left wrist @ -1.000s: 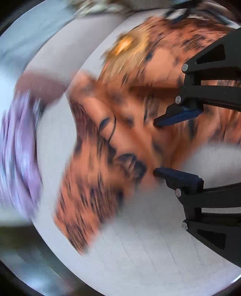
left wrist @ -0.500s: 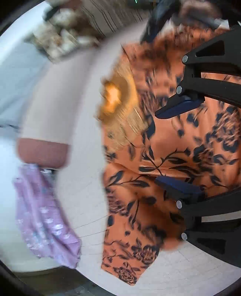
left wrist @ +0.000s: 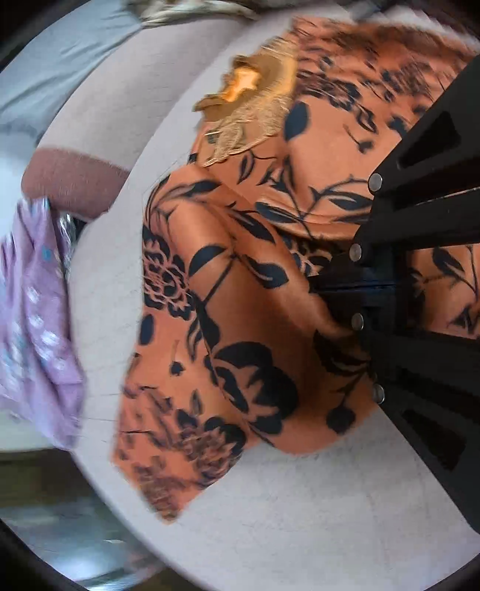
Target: Fold small clothes
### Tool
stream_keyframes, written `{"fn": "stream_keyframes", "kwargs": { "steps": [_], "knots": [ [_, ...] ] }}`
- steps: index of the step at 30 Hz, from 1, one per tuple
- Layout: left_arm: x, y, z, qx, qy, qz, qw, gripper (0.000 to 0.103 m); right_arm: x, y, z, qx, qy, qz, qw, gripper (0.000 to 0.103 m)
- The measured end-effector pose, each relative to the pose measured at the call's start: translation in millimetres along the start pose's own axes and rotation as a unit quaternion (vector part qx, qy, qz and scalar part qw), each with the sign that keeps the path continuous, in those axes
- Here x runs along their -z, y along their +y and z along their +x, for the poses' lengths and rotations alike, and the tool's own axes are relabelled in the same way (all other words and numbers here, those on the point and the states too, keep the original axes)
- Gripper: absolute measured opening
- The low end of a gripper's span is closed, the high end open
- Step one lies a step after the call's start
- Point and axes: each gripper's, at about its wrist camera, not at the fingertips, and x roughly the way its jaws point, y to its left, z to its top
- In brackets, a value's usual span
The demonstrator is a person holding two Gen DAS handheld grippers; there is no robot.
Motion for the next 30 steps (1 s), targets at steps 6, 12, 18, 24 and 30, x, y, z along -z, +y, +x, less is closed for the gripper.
{"fn": "stream_keyframes", "kwargs": {
  "steps": [6,12,18,24,30],
  "knots": [
    [0.4,-38.2,-64.7,0.077,-0.074,0.077,0.9913,0.027,-8.8,51.4,17.7,-0.086,0.022,-0.013,0.996,0.088],
    [-13.7,-93.7,4.4,0.097,0.036,0.157,0.9821,0.055,-1.2,62.8,47.6,-0.124,0.076,0.0,0.989,0.089],
    [-18.0,-48.9,5.7,0.023,-0.001,0.086,0.996,0.04,-27.1,-22.4,50.6,-0.022,0.037,0.103,0.994,0.088],
    [-6.3,-41.3,7.5,-0.016,0.001,0.107,0.9941,0.054,-27.1,-44.0,29.5,-0.005,0.023,0.087,0.996,0.088],
    [-1.1,-19.7,-10.1,0.018,-0.005,0.072,0.9972,0.054,-21.6,-33.9,9.2,0.034,-0.004,0.099,0.994,0.087]
  ]
}}
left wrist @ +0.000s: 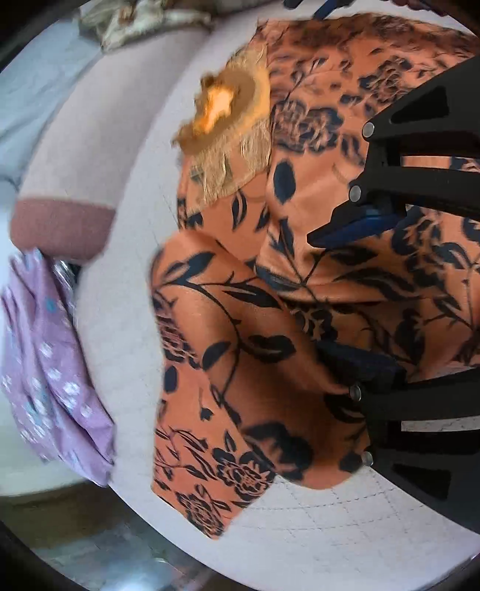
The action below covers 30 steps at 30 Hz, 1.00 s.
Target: Fold small clothes
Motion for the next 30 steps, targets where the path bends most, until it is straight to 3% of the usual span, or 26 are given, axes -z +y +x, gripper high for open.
{"fn": "stream_keyframes", "kwargs": {
  "steps": [2,4,5,7,9,10,12,14,16,18,22,26,28,29,30],
  "knots": [
    [10.0,6.1,7.6,-0.003,0.026,0.012,0.9996,0.056,15.1,21.4,-10.9,-0.045,0.001,-0.062,0.997,0.086],
    [14.6,16.1,0.0,0.033,0.021,0.013,0.9992,0.056,28.7,15.6,-1.7,0.003,0.014,-0.073,0.997,0.088],
    [13.8,22.2,-7.1,0.05,0.02,0.005,0.9985,0.056,33.3,-3.6,13.8,0.025,0.049,-0.041,0.998,0.082],
    [14.0,48.2,-34.0,0.105,-0.021,-0.023,0.994,0.057,35.1,-10.4,-4.1,0.009,0.009,-0.017,1.0,0.082],
    [13.7,88.0,-59.3,0.117,-0.073,-0.053,0.9891,0.072,40.3,13.2,-29.9,0.053,-0.035,-0.064,0.996,0.083],
    [11.9,109.7,-62.5,0.116,-0.084,-0.076,0.9867,0.075,49.5,25.3,-42.1,0.056,-0.06,-0.096,0.992,0.085],
    [12.5,168.3,-62.8,0.124,-0.102,-0.163,0.9735,0.077,76.7,47.0,-51.9,0.038,-0.084,-0.16,0.983,0.094],
    [11.5,214.7,-49.3,0.131,-0.092,-0.245,0.9563,0.077,112.3,54.6,-41.3,0.048,-0.079,-0.212,0.973,0.094],
    [6.2,256.1,-31.2,0.134,-0.09,-0.308,0.9375,0.076,135.1,46.3,-24.9,0.049,-0.055,-0.213,0.974,0.094],
    [-6.2,287.6,-16.3,0.125,-0.093,-0.335,0.9294,0.076,144.1,32.2,-11.3,0.057,-0.032,-0.2,0.978,0.094],
    [-29.2,316.6,17.3,0.101,-0.088,-0.351,0.9266,0.075,136.1,20.7,-11.4,0.039,-0.03,-0.175,0.983,0.095],
    [-46.3,322.7,38.1,0.062,-0.093,-0.327,0.9385,0.066,138.3,22.8,-6.2,0.052,-0.03,-0.191,0.98,0.098],
    [-52.2,319.1,42.4,0.026,-0.083,-0.309,0.9469,0.027,138.7,27.7,-2.6,0.054,-0.028,-0.195,0.979,0.1],
    [-56.5,317.6,48.1,0.003,-0.066,-0.3,0.9517,0.015,137.4,30.4,0.0,0.053,-0.028,-0.195,0.979,0.1],
    [-58.8,317.4,49.7,0.001,-0.065,-0.295,0.9533,0.014,137.6,29.4,-2.2,0.051,-0.028,-0.194,0.979,0.1]
  ]
}}
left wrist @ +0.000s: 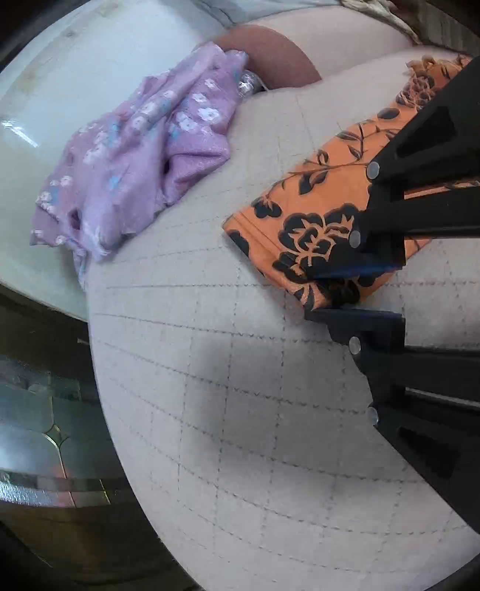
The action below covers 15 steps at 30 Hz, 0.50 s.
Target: Fold small clothes
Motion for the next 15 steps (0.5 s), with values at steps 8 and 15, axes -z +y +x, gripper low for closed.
{"fn": "stream_keyframes", "kwargs": {
  "steps": [8,15],
  "knots": [
    [-16.0,-36.9,-100.4,0.058,-0.11,0.043,0.9913,0.004,4.2,-6.4,-5.8,-0.008,-0.003,0.006,1.0,0.1],
    [13.3,-163.7,-258.8,0.198,-0.208,0.197,0.9374,0.004,4.3,-9.5,-6.7,-0.022,-0.011,0.019,1.0,0.1]
  ]
}}
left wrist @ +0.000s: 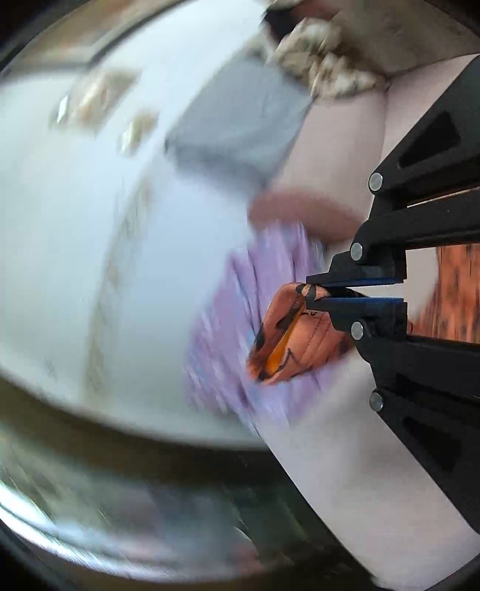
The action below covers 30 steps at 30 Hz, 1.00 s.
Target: Fold small clothes
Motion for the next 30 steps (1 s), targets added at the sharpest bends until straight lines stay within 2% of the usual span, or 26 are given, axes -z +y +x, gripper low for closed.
{"fn": "stream_keyframes", "kwargs": {
  "steps": [2,5,8,10,11,13,14,15,16,17,18,20,22,24,25,28,30],
  "knots": [
    [-1.4,-48.1,-4.6,0.036,0.0,0.031,0.9989,0.004,0.4,-0.5,-0.7,-0.004,-0.002,0.004,1.0,0.1],
    [11.1,-133.7,-5.9,0.101,0.014,0.073,0.9921,0.004,0.6,-3.3,-2.3,-0.014,-0.007,0.012,1.0,0.1],
    [35.6,-216.7,-3.2,0.17,0.037,0.096,0.9801,0.004,0.7,-7.2,-4.3,-0.026,-0.012,0.022,0.999,0.1],
    [62.2,-265.6,0.4,0.196,0.056,0.112,0.9725,0.005,0.7,-9.9,-5.6,-0.034,-0.016,0.029,0.999,0.1],
    [82.0,-286.7,8.0,0.211,0.087,0.116,0.9667,0.007,0.8,-11.9,-6.8,-0.041,-0.018,0.034,0.998,0.1],
    [136.1,-320.1,29.9,0.234,0.179,0.157,0.9425,0.026,1.1,-16.9,-9.8,-0.057,-0.025,0.047,0.997,0.1],
    [152.7,-322.1,35.0,0.23,0.2,0.164,0.9382,0.043,1.0,-19.4,-11.1,-0.065,-0.028,0.053,0.996,0.1],
    [178.7,-319.0,43.5,0.219,0.236,0.174,0.9308,0.05,1.1,-21.6,-12.4,-0.072,-0.03,0.058,0.995,0.1],
    [195.0,-312.2,50.8,0.205,0.263,0.182,0.9251,0.05,1.0,-23.0,-13.1,-0.077,-0.031,0.061,0.995,0.1],
    [211.3,-290.5,57.4,0.178,0.286,0.179,0.9244,0.05,0.9,-23.8,-14.2,-0.081,-0.033,0.064,0.994,0.1],
    [217.7,-272.4,57.8,0.163,0.29,0.168,0.9282,0.051,0.7,-25.0,-15.0,-0.086,-0.034,0.068,0.993,0.1],
    [223.1,-218.1,57.0,0.102,0.292,0.148,0.9394,0.051,-0.1,-25.6,-16.2,-0.09,-0.035,0.071,0.993,0.1],
    [225.5,-175.9,52.0,0.042,0.277,0.131,0.951,0.054,-2.8,-26.8,-19.0,-0.093,-0.03,0.082,0.992,0.1],
    [228.4,-127.8,49.1,-0.03,0.269,0.123,0.9546,0.055,-8.1,-30.7,-24.9,-0.101,-0.021,0.106,0.989,0.1],
    [231.7,-108.0,47.7,-0.047,0.269,0.116,0.9548,0.055,-11.6,-35.4,-29.3,-0.107,-0.022,0.124,0.986,0.1],
    [243.0,-68.4,44.7,-0.064,0.275,0.102,0.954,0.055,-30.2,-49.8,-45.2,-0.116,-0.04,0.177,0.976,0.1],
    [250.2,-51.1,43.3,-0.056,0.279,0.084,0.955,0.055,-53.1,-51.5,-44.3,-0.086,-0.029,0.17,0.981,0.1]
  ]
}}
